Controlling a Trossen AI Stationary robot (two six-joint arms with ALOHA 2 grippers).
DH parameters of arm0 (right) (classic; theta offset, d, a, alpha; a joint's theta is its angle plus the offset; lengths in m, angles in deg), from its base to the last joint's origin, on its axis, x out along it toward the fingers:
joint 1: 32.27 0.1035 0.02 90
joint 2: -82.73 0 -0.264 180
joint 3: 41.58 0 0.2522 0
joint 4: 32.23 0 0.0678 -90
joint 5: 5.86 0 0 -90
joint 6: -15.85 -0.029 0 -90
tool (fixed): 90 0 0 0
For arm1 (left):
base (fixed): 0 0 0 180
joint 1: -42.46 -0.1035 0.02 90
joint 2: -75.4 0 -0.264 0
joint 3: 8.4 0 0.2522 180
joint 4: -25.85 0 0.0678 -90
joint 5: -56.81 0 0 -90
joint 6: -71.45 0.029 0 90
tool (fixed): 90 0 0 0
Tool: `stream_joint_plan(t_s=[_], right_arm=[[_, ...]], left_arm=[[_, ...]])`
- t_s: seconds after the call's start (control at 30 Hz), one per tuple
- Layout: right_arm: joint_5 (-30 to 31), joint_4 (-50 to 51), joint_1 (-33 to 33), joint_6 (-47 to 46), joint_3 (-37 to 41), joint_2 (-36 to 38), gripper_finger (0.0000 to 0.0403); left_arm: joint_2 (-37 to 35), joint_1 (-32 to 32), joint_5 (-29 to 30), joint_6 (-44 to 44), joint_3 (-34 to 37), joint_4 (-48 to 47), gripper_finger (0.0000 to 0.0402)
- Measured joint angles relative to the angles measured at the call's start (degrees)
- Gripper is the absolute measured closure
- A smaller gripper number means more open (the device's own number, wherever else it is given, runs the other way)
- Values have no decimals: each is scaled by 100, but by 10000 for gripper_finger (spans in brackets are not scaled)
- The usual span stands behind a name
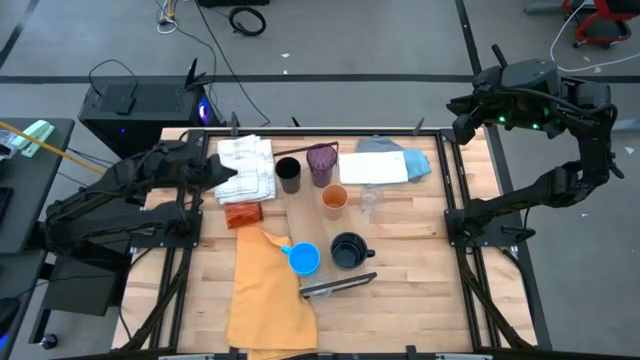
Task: Stack small to large cups/mugs on shelf
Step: Put the brown cup on the shelf
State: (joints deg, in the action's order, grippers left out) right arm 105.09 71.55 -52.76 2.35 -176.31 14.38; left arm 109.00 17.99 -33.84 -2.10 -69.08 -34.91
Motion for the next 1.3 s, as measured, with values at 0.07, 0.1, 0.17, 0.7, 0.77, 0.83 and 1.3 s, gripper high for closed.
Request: stream_joint_plan(t_s=[0.07, 0.1, 0.17, 0.7, 0.77, 0.83, 1.3], right_arm=[[0, 0, 0, 0, 0, 0, 326], [0, 0, 0, 2, 0, 0, 326], [0, 0, 0, 5, 0, 0, 326], [0, 0, 0, 14, 0, 0, 326], [0, 0, -1, 14, 0, -11, 326], [-2, 0, 0, -6, 0, -17, 326], [-2, 0, 0, -135, 0, -28, 326]], left_arm=[[-39, 0, -20, 23, 0, -446, 123], [-41, 0, -50, -1, 0, -649, 123], [-102, 0, -68, -103, 0, -898, 123], [-225, 140, -582, -393, 1278, -900, 147], [-222, 181, -751, -399, 1532, -855, 146], [-216, 253, -818, -385, 1690, -666, 145], [-223, 308, -462, -181, 1300, -543, 148]])
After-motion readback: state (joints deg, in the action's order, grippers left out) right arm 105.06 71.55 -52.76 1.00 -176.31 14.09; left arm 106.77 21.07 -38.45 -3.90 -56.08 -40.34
